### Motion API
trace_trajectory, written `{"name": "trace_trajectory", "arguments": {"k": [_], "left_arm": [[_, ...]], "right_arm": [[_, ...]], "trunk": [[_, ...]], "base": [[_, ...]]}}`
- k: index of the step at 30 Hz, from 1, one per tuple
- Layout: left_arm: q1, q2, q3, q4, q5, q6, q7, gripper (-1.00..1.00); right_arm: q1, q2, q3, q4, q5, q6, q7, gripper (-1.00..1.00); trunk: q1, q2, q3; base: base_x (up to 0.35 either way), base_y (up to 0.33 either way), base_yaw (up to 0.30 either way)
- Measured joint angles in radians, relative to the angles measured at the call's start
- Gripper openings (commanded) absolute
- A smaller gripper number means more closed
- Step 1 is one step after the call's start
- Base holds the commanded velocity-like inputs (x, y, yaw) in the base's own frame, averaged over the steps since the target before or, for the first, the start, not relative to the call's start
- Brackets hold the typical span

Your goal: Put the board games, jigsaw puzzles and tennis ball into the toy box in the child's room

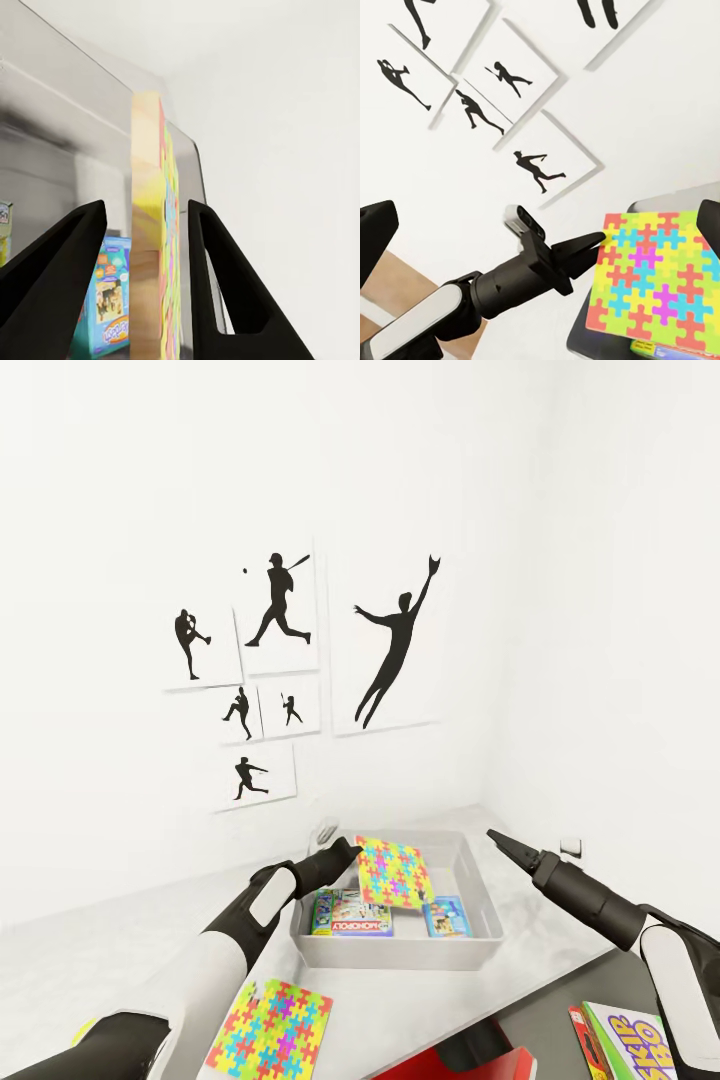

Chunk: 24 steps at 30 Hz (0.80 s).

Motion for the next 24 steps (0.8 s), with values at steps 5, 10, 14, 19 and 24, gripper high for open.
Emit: {"name": "trace_trajectory", "arguments": {"k": [5, 10, 14, 19, 24], "left_arm": [[0.000, 0.000, 0.001, 0.000, 0.003, 0.000, 0.002, -1.00], [0.000, 0.000, 0.003, 0.000, 0.004, 0.004, 0.003, 1.00], [0.000, 0.000, 0.004, 0.000, 0.005, 0.006, 0.005, 1.00], [0.000, 0.000, 0.005, 0.000, 0.004, 0.006, 0.005, 1.00], [0.000, 0.001, 0.006, 0.000, 0.004, 0.005, 0.002, 1.00]], "right_arm": [[0.000, 0.001, 0.000, 0.000, 0.000, -0.005, -0.002, 1.00], [0.000, 0.002, 0.002, 0.000, 0.000, -0.007, -0.003, 1.00], [0.000, 0.002, 0.003, 0.000, 0.000, -0.008, -0.003, 1.00], [0.000, 0.002, 0.004, 0.000, 0.000, -0.008, -0.003, 1.00], [0.000, 0.002, 0.004, 0.000, 0.000, -0.008, -0.003, 1.00]], "trunk": [[0.000, 0.000, 0.000], [0.000, 0.000, 0.000], [0.000, 0.000, 0.000], [0.000, 0.000, 0.000], [0.000, 0.000, 0.000]], "base": [[0.000, 0.000, 0.000], [0.000, 0.000, 0.000], [0.000, 0.000, 0.000], [0.000, 0.000, 0.000], [0.000, 0.000, 0.000]]}}
